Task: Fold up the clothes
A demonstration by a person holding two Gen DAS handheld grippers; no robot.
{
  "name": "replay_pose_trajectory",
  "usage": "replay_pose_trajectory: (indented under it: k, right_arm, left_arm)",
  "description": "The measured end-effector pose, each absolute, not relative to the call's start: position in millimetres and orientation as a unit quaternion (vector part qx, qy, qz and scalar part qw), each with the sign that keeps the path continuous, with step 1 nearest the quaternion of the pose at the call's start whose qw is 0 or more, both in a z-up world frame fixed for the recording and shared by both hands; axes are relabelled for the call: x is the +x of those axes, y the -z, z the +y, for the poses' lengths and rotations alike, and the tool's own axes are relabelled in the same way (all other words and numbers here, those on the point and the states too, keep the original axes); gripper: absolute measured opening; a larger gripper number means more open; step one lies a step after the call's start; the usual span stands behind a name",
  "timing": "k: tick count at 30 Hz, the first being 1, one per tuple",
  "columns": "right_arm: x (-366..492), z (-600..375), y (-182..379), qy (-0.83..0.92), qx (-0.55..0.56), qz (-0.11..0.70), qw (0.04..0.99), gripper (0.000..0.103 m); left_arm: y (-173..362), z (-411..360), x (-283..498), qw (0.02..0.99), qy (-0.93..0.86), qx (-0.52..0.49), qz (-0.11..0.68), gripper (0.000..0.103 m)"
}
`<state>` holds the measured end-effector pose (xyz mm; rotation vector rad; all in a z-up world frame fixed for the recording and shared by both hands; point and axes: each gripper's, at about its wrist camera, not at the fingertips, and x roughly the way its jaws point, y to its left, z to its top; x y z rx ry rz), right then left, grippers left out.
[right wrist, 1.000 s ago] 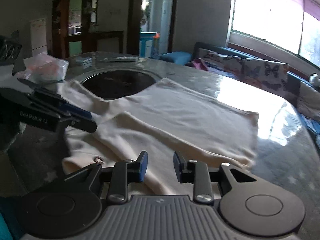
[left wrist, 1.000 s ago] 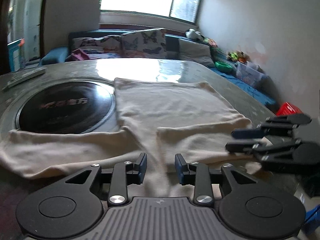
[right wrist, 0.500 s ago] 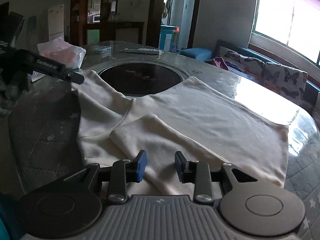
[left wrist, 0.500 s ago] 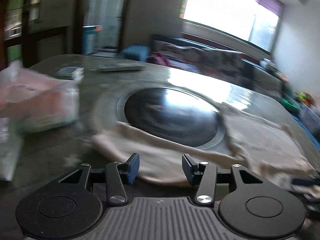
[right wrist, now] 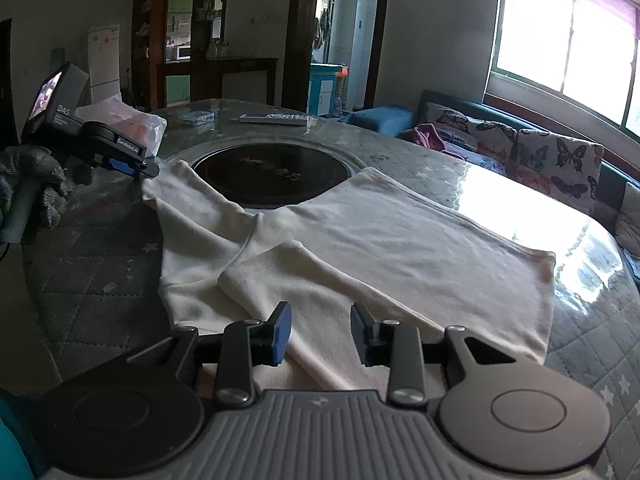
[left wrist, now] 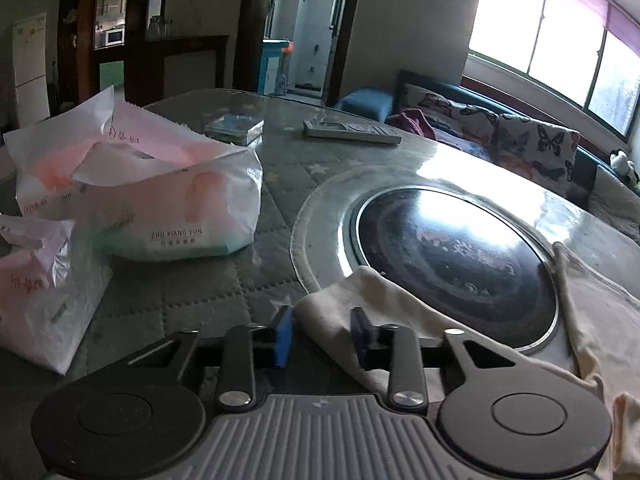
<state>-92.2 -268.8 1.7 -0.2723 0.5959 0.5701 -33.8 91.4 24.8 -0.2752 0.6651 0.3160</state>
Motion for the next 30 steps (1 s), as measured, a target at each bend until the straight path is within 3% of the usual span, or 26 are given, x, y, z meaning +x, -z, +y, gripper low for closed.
replay_pose_trajectory:
  k: [1, 4, 12, 20, 30]
  right_arm:
    - [-93.1, -269.7, -1.9, -0.275, -0.131, 0.288, 0.908, 0.032]
    - [-96.0, -273.6, -3.5, -0.271, -0.126, 0.286, 0.91, 0.032]
    - [-101.4, -294.6, -9.6, -0.246, -0.101, 0.279, 0.923, 0.032]
    - [-105.9, -318.2, -13.5, -0.222, -0.069, 0.268, 0.935, 0.032]
    - [-115.5, -356.9, -11.7, -0.177, -0.028, 0.266, 0.947, 0.032]
  left_arm:
    - [-24.6, 93.1, -32.4, 0.924, -0.156, -0.136, 0.323, 0.012]
    - [-28.0, 97.0, -31.5, 0.924, -0.149, -0.158, 0.315, 0.006]
    - [-79.2, 61.9, -41.5, 0.948, -0.054, -0.177, 0.259, 0.005]
    - [-135.7, -27.6, -44.7, 0.955, 0.119, -0.162, 0.216, 0.005]
    - [-122.2, -142.0, -50.4, 0.916, 0.279, -0.135, 0.256, 0.005]
